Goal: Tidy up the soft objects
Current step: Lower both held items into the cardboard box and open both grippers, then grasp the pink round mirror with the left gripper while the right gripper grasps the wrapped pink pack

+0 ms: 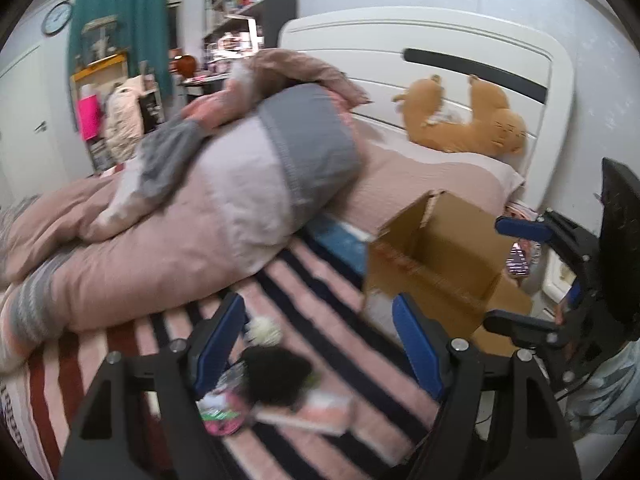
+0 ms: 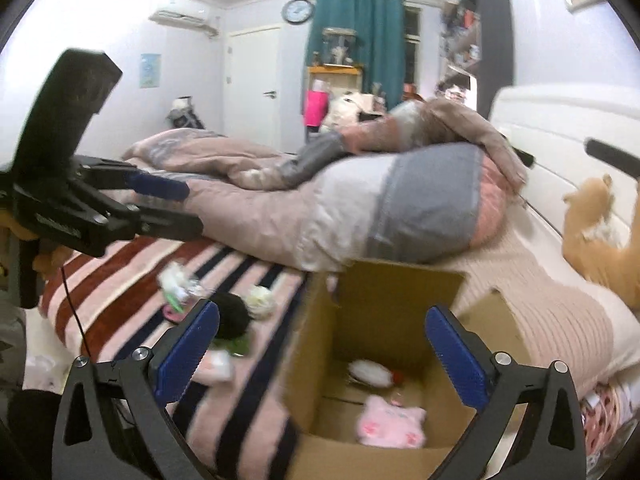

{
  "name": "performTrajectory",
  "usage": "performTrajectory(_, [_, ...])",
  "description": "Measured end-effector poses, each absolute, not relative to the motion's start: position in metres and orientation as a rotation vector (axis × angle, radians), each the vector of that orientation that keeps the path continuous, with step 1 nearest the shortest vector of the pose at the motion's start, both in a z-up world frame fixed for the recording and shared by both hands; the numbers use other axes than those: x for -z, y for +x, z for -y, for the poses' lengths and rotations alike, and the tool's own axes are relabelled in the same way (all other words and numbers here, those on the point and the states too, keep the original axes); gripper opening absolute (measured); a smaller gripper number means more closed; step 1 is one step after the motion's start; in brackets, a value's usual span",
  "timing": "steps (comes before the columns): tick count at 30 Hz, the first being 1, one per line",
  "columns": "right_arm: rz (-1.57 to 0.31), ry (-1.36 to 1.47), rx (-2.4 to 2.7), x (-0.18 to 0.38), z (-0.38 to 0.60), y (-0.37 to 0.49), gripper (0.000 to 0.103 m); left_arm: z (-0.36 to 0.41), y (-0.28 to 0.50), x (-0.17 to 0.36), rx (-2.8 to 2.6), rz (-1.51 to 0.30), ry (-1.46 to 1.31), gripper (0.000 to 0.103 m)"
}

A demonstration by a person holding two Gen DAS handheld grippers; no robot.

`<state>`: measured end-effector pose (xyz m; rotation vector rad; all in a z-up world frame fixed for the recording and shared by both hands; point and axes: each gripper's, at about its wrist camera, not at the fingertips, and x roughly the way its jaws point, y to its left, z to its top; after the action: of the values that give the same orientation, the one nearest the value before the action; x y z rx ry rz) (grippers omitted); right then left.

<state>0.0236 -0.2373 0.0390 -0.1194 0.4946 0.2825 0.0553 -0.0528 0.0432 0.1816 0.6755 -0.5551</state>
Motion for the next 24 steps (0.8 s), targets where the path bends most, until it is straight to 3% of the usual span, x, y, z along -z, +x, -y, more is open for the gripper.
performTrajectory(9, [-0.617,-0.214,-0.483,-0.014,0.135,0.052,0.103,-0.031,0.052,0.005,0.443,-0.709,0.117,0.079])
performTrajectory(19, [-0.878,-0.135,-0.541,0.086,0.113,0.097,0.103,-0.068,0.056,0.085,0.458,-0.854,0.062,0.079])
performTrajectory(24, [-0.973,-0.106,-0.537,0.127,0.120,0.112,0.090,-0.062,0.070,0.132,0.482,-0.961,0.031,0.079])
